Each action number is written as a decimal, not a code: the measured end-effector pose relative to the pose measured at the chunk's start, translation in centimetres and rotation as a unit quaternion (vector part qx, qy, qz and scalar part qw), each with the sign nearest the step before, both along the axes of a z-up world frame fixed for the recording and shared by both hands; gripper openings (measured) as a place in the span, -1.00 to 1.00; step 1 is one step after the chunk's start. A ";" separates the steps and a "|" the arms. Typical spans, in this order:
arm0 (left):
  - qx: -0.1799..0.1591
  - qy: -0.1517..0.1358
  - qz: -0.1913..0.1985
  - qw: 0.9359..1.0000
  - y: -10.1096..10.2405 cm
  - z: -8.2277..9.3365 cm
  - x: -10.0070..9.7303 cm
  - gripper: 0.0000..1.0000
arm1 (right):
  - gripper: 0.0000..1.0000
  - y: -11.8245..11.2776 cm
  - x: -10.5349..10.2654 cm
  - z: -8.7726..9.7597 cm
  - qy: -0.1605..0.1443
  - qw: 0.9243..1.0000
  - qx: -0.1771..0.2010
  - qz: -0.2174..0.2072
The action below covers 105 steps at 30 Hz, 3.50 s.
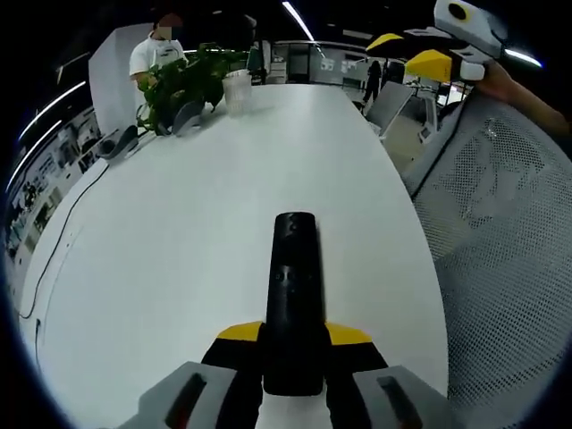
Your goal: Press the specified remote control buttons in sequence, fully releasing each button before pressing the next.
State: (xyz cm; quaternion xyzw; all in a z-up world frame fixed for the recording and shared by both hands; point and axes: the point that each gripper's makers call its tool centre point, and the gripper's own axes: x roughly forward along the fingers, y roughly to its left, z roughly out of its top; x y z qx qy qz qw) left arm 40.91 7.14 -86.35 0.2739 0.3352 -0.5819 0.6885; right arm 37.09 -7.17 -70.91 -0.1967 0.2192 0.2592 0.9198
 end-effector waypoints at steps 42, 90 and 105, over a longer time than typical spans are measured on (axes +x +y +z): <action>0.003 0.000 0.038 0.999 1.1 0.3 -4.8 -0.50 | -0.61 3.4 -2.4 -3.2 0.068 0.991 -0.058 0.100; 0.068 0.006 0.005 0.998 0.9 -0.2 -9.4 -0.51 | -0.79 7.7 -5.0 -5.7 0.152 0.963 -0.052 0.218; 0.044 0.001 0.003 0.999 1.0 -0.1 -9.5 -0.50 | -1.00 11.0 -3.3 -8.7 0.198 0.943 -0.049 0.262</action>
